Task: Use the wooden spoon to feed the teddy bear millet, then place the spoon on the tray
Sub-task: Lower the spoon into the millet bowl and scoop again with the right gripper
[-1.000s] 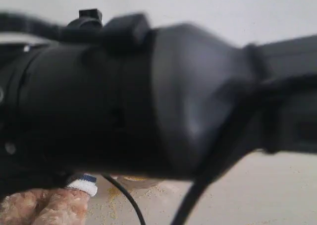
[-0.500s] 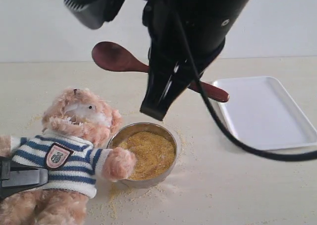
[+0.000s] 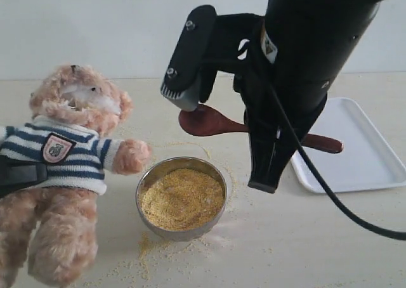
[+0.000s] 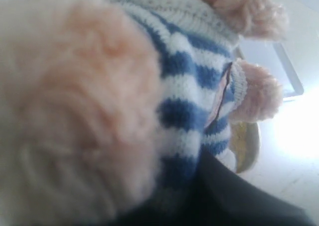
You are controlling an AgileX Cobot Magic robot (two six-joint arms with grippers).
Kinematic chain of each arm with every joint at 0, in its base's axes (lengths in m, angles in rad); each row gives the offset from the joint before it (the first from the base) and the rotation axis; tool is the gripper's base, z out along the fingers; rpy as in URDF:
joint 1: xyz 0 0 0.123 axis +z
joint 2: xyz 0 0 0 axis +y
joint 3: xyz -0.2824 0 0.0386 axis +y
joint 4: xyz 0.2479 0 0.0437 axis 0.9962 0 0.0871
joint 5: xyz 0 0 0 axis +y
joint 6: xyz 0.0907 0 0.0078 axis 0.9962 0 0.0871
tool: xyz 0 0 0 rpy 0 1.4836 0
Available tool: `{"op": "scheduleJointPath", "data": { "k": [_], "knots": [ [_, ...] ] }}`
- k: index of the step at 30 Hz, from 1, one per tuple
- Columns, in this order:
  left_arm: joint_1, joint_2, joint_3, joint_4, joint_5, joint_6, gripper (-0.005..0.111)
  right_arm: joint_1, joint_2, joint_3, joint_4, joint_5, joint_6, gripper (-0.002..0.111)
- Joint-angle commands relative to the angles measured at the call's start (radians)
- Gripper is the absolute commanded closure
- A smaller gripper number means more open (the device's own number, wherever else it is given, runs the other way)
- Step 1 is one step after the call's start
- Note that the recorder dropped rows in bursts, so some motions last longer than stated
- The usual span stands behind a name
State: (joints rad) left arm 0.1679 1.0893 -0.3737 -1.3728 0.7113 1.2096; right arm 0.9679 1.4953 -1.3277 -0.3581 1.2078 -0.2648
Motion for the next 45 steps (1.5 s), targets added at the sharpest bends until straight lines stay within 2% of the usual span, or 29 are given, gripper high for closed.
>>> {"op": "scheduleJointPath", "data": {
  "k": [1, 5, 10, 13, 17, 31, 45],
  "knots": [
    [0.002, -0.006, -0.011, -0.101, -0.100, 0.045, 0.102, -0.005, 0.056, 0.020, -0.081, -0.053, -0.011, 0.109],
    [0.002, -0.006, -0.011, -0.192, -0.182, 0.085, 0.102, -0.005, 0.149, 0.020, -0.177, -0.100, -0.009, 0.109],
    [0.002, 0.050, -0.011, -0.280, -0.201, 0.125, 0.102, 0.022, 0.259, 0.003, -0.271, -0.111, -0.003, 0.109],
    [0.002, 0.125, -0.011, -0.366, -0.190, 0.180, 0.102, 0.054, 0.297, 0.000, -0.329, -0.126, -0.008, 0.109],
    [0.002, 0.212, -0.011, -0.372, -0.112, 0.200, 0.102, 0.088, 0.331, 0.000, -0.380, -0.141, -0.008, 0.109],
    [0.002, 0.233, -0.034, -0.372, -0.071, 0.221, 0.102, 0.099, 0.400, 0.000, -0.365, -0.161, -0.049, 0.109],
    [0.002, 0.233, -0.034, -0.372, -0.073, 0.221, 0.102, 0.099, 0.402, 0.000, -0.201, -0.166, -0.144, 0.109]
  ]
}}
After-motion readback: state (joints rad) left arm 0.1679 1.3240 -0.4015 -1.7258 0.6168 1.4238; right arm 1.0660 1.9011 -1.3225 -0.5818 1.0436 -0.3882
